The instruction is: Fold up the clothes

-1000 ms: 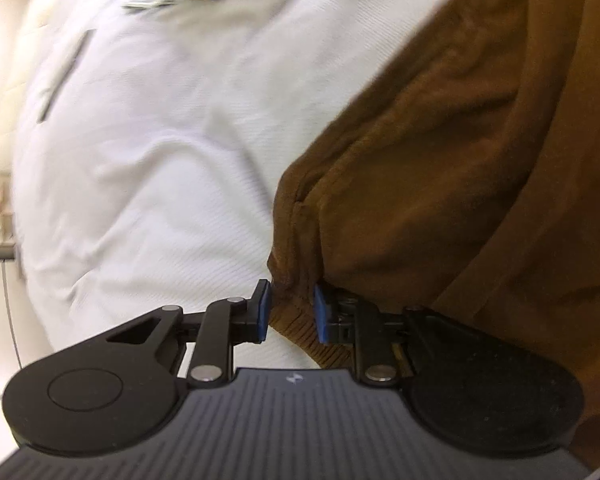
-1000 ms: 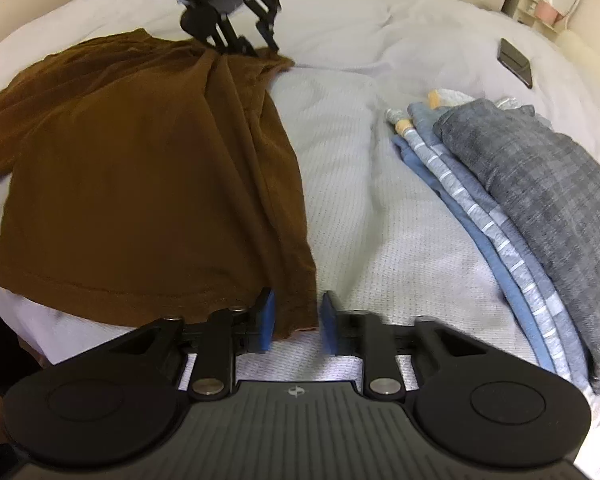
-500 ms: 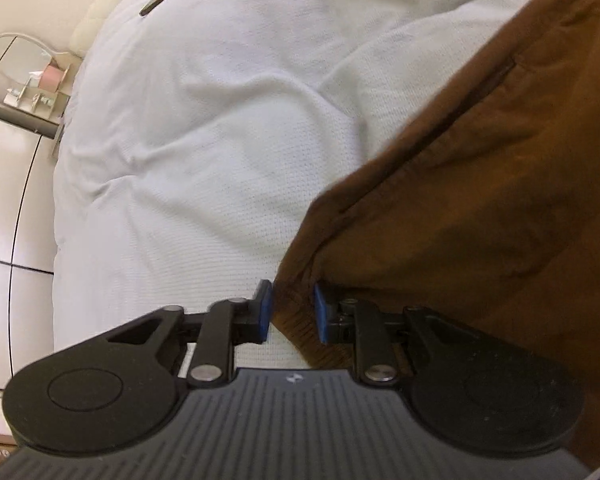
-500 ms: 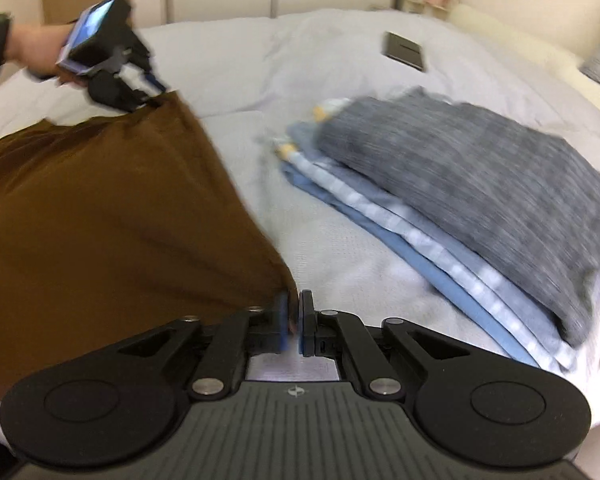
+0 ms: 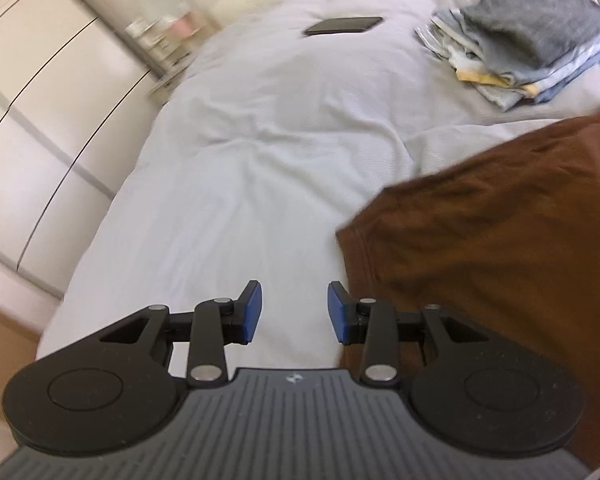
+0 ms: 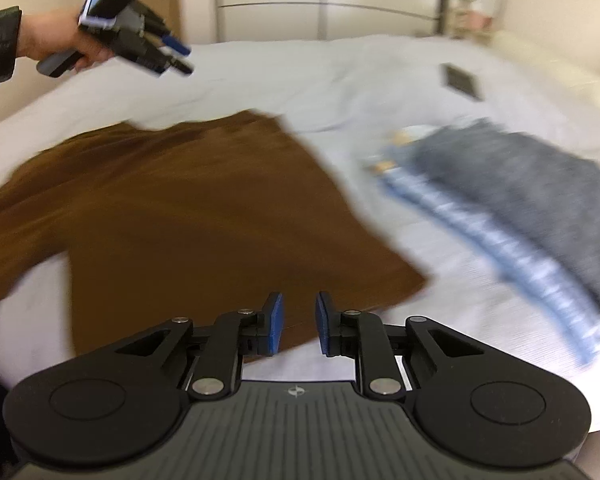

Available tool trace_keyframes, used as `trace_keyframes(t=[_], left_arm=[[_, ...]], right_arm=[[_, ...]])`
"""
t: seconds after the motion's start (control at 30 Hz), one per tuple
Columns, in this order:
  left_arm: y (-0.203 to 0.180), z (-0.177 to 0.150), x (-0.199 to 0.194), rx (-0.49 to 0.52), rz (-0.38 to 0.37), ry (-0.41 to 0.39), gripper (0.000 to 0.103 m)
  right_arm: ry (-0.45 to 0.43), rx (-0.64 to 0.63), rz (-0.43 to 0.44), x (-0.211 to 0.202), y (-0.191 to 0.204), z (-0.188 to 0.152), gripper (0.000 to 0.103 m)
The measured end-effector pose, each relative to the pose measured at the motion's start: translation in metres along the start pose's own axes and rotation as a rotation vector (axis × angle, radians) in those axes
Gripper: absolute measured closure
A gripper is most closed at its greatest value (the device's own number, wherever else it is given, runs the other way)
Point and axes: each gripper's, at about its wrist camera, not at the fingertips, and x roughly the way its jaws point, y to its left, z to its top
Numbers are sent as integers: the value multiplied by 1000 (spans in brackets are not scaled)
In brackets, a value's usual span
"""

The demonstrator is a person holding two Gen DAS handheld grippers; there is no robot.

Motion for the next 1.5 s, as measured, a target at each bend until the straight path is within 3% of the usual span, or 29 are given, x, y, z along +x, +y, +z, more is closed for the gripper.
trace_keyframes(t=[0.17, 0.37, 0.5, 0.63, 0.83, 1.0, 1.1, 1.13, 1.17, 1.2, 1.27, 1.33, 1.4, 1.5], left_arm=[[12, -81, -49, -139, 31, 119, 64], [48, -159, -43, -423, -9, 217, 66], [59, -186, -30, -588, -63, 202, 67], [59, -206, -31, -685, -126, 142, 68], [57, -222, -26, -726, -170, 59, 68], [55, -225, -20, -692, -181, 25, 68], [53, -226, -18, -660, -191, 16, 74], [52, -227, -17, -659, -197, 13, 86], [51, -227, -17, -658, -201, 7, 95], [51, -227, -19, -656, -187, -3, 95], [50, -226, -23, -650, -143, -27, 96], [52, -226, -22, -658, -112, -34, 96], [53, -228, -17, -671, -112, -19, 96], [53, -229, -15, -684, -110, -2, 94]], right_arm=[[8, -62, 104, -5, 44, -7, 67], [-36, -149, 150, -3, 80, 20, 67], [-102, -296, 201, 30, 105, 80, 67], [-121, -450, 289, 98, 132, 158, 67], [-52, -490, 394, 224, 174, 252, 67], [78, -437, 498, 300, 197, 284, 67], [132, -436, 538, 318, 205, 286, 67], [157, -432, 541, 323, 208, 287, 65], [178, -428, 542, 326, 211, 286, 71], [175, -432, 539, 326, 212, 287, 74], [130, -444, 524, 321, 213, 289, 95], [50, -423, 514, 312, 211, 298, 103], [-1, -401, 504, 309, 213, 308, 103], [12, -432, 496, 309, 221, 309, 103]])
